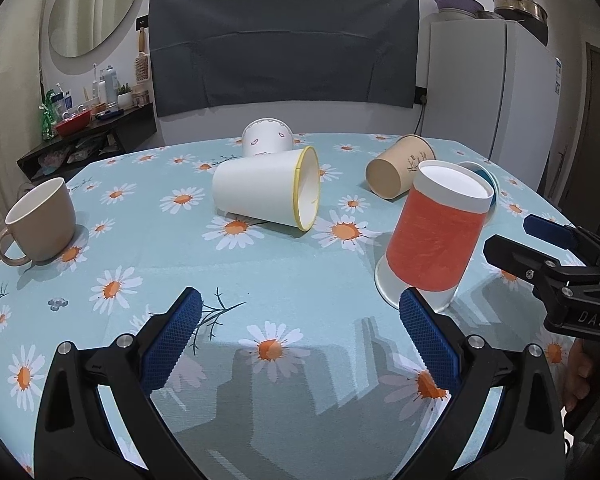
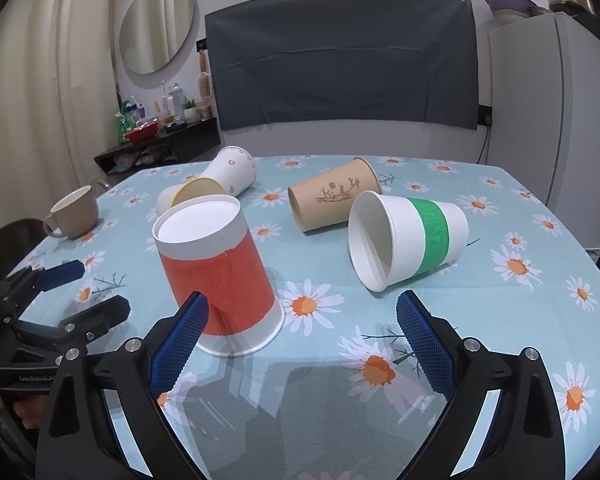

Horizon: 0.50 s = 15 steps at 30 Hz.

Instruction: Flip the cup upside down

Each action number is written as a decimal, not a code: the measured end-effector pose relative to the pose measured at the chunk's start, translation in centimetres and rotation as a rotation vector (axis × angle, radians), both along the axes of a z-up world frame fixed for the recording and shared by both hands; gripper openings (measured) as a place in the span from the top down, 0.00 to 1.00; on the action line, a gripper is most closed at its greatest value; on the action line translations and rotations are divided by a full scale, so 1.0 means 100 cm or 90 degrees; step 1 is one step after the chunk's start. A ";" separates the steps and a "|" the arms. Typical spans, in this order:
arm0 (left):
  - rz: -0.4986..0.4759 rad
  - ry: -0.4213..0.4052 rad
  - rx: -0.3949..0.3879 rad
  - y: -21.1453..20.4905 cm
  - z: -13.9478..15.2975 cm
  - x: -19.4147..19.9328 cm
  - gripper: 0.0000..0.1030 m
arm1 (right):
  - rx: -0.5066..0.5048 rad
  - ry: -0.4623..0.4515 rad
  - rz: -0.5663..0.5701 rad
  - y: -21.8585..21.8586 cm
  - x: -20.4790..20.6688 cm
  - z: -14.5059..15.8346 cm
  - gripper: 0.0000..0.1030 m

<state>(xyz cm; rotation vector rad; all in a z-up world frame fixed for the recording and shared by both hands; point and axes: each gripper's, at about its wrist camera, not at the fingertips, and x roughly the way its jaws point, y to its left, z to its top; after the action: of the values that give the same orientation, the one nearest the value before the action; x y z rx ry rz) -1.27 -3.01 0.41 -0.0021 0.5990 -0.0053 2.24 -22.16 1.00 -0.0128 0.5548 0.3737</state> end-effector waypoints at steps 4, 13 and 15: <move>0.005 0.005 -0.005 0.001 0.000 0.001 0.06 | 0.002 0.001 0.004 0.000 0.000 -0.001 0.12; 0.008 -0.003 -0.020 0.005 0.001 -0.001 0.06 | 0.008 0.003 0.000 -0.002 0.000 -0.002 0.11; 0.005 -0.002 -0.020 0.004 0.000 -0.001 0.06 | 0.008 0.003 0.000 -0.002 0.000 -0.002 0.11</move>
<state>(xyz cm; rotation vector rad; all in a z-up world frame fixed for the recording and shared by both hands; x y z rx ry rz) -1.39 -2.58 0.45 -0.0341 0.5963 -0.0073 2.24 -22.38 0.78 -0.0002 0.5568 0.3769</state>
